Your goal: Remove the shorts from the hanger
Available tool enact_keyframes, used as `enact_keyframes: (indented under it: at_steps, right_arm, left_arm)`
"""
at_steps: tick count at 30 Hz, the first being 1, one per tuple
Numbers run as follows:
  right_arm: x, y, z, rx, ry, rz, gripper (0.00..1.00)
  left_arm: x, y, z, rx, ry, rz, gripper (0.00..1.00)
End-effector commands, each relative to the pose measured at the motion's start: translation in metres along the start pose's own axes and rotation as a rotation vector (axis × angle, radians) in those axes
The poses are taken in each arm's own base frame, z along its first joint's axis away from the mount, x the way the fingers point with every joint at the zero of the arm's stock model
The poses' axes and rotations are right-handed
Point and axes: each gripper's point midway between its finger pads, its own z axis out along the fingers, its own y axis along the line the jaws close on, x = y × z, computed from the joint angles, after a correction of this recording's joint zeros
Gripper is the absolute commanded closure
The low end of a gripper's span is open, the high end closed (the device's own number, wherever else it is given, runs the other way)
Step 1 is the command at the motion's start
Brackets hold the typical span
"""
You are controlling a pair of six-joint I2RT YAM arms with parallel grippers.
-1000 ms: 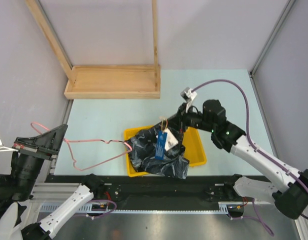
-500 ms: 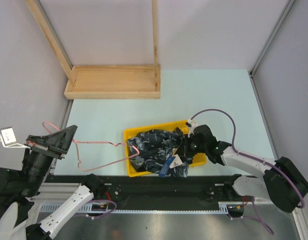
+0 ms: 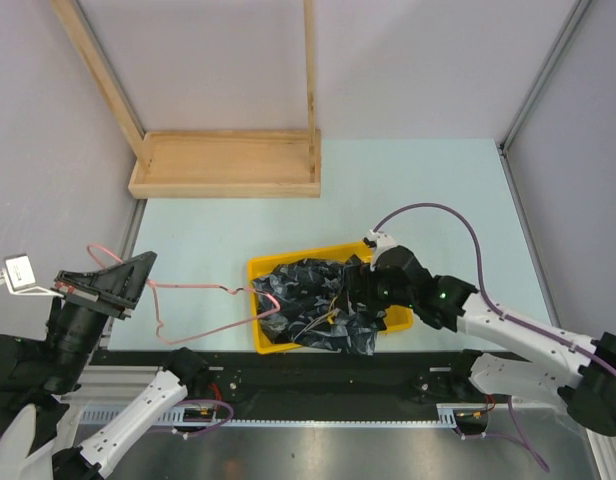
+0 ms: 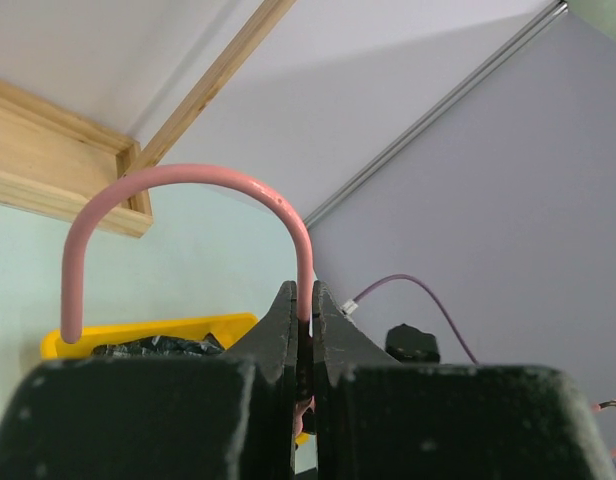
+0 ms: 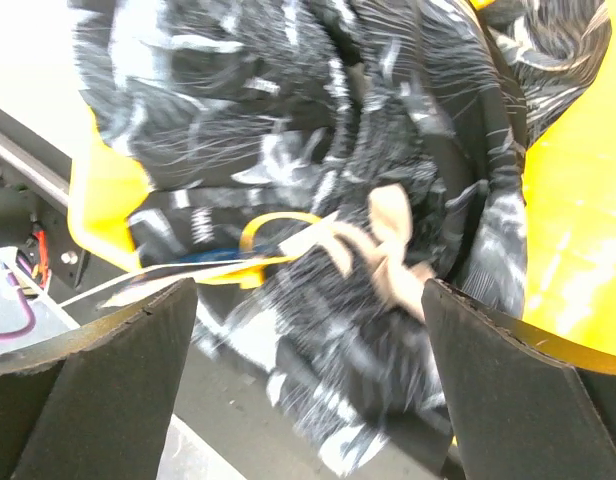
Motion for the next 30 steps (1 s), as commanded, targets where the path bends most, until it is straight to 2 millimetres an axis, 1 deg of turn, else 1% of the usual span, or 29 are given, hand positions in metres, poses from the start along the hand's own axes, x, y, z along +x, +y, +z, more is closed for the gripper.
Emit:
enact_keyframes:
  at_steps: [1, 3, 4, 6, 7, 8, 10, 11, 12, 14, 15, 17, 21, 22, 25, 27, 30]
  right_arm:
    - [-0.003, -0.002, -0.028, 0.135, -0.04, -0.044, 0.0]
    - [0.003, 0.001, -0.032, 0.146, -0.031, -0.058, 0.0]
    - [0.009, 0.007, -0.033, 0.135, -0.02, -0.077, 0.0]
    - [0.019, 0.004, -0.035, 0.163, 0.003, -0.102, 0.0]
    - [0.023, 0.004, -0.036, 0.167, 0.012, -0.108, 0.02]
    - [0.031, 0.008, -0.035, 0.16, 0.031, -0.134, 0.15]
    - [0.04, 0.01, -0.032, 0.152, 0.048, -0.167, 0.3]
    - [0.046, 0.017, -0.029, 0.136, 0.057, -0.193, 0.37]
    - [0.045, 0.016, -0.028, 0.145, 0.043, -0.21, 0.38]
    - [0.045, 0.023, -0.024, 0.122, 0.029, -0.234, 0.39]
    - [0.049, 0.025, -0.02, 0.113, 0.039, -0.241, 0.4]
    - [0.051, 0.028, -0.015, 0.093, 0.043, -0.253, 0.45]
    - [0.064, 0.02, 0.0, 0.12, 0.092, -0.3, 0.47]
    - [0.065, 0.019, 0.002, 0.124, 0.096, -0.309, 0.47]
    - [0.068, 0.015, 0.011, 0.126, 0.116, -0.316, 0.54]
    - [0.069, 0.02, 0.017, 0.095, 0.121, -0.309, 0.59]
    - [0.067, 0.019, 0.029, 0.078, 0.129, -0.298, 0.6]
  left_arm:
    - [0.004, -0.005, 0.005, 0.029, 0.011, 0.009, 1.0]
    - [0.007, -0.005, 0.006, 0.029, 0.019, 0.01, 1.0]
    - [0.007, -0.004, 0.006, 0.029, 0.021, 0.011, 0.99]
    - [0.007, -0.004, 0.006, 0.029, 0.021, 0.011, 1.0]
    - [0.006, -0.004, 0.005, 0.029, 0.017, 0.011, 1.0]
    - [0.006, -0.004, 0.005, 0.029, 0.019, 0.012, 1.0]
    - [0.006, -0.004, 0.004, 0.028, 0.018, 0.013, 1.0]
    - [0.007, -0.003, 0.005, 0.026, 0.02, 0.012, 1.0]
    - [0.008, -0.003, 0.005, 0.027, 0.021, 0.012, 1.0]
    - [0.011, -0.002, 0.006, 0.027, 0.03, 0.011, 0.99]
    - [0.012, -0.002, 0.006, 0.031, 0.031, 0.007, 1.0]
    - [0.014, -0.002, 0.006, 0.034, 0.041, 0.004, 1.0]
    - [0.014, -0.003, 0.003, 0.039, 0.045, 0.002, 1.0]
    - [0.015, -0.002, 0.002, 0.036, 0.048, 0.003, 1.0]
    - [0.013, -0.001, -0.001, 0.033, 0.04, 0.002, 1.0]
    - [0.013, 0.001, -0.002, 0.028, 0.041, 0.003, 0.99]
    - [0.013, 0.001, -0.003, 0.029, 0.04, 0.001, 1.0]
